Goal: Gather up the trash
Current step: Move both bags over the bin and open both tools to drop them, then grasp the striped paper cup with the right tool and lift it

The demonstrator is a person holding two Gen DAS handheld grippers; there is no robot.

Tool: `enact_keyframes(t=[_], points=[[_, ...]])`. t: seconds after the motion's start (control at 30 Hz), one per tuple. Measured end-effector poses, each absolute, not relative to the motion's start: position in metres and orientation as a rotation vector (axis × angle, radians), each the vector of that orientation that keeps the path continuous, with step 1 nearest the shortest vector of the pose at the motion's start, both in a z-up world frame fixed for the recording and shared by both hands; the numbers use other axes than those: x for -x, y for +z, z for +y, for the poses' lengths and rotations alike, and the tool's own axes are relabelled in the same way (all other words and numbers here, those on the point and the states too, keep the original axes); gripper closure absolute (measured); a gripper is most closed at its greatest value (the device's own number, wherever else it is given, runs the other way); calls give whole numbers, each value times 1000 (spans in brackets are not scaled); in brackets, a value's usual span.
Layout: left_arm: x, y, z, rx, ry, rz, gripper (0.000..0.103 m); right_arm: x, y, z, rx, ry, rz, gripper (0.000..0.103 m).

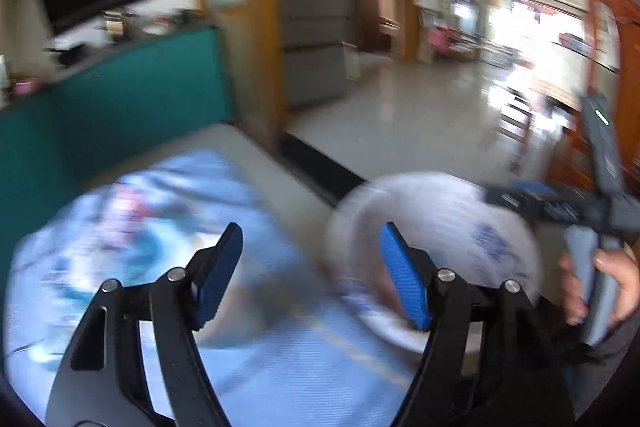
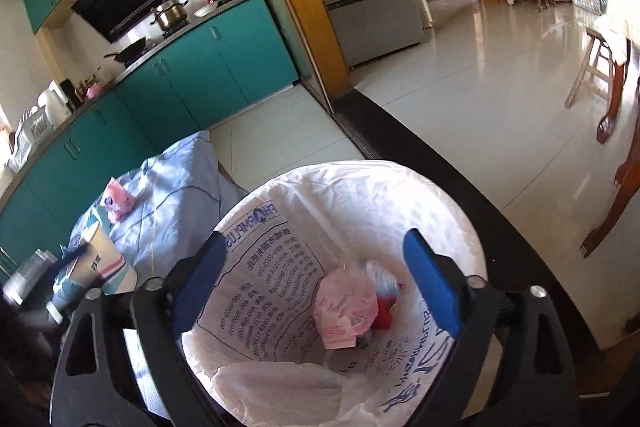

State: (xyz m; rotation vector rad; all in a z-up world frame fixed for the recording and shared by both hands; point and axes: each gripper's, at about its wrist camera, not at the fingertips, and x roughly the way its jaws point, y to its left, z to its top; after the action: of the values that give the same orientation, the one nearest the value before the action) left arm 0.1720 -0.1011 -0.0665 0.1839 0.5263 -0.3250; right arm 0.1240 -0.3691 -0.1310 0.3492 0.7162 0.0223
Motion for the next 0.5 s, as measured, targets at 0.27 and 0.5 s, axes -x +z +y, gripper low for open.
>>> enact_keyframes(t=[0.27,0.5], points=[[-200,-51,47,-84,53,543,28,-140,-111,-269,-132,251,680,10],[-203,-67,111,71,118,627,27,-172,-107,-144,-13,705,694,4]])
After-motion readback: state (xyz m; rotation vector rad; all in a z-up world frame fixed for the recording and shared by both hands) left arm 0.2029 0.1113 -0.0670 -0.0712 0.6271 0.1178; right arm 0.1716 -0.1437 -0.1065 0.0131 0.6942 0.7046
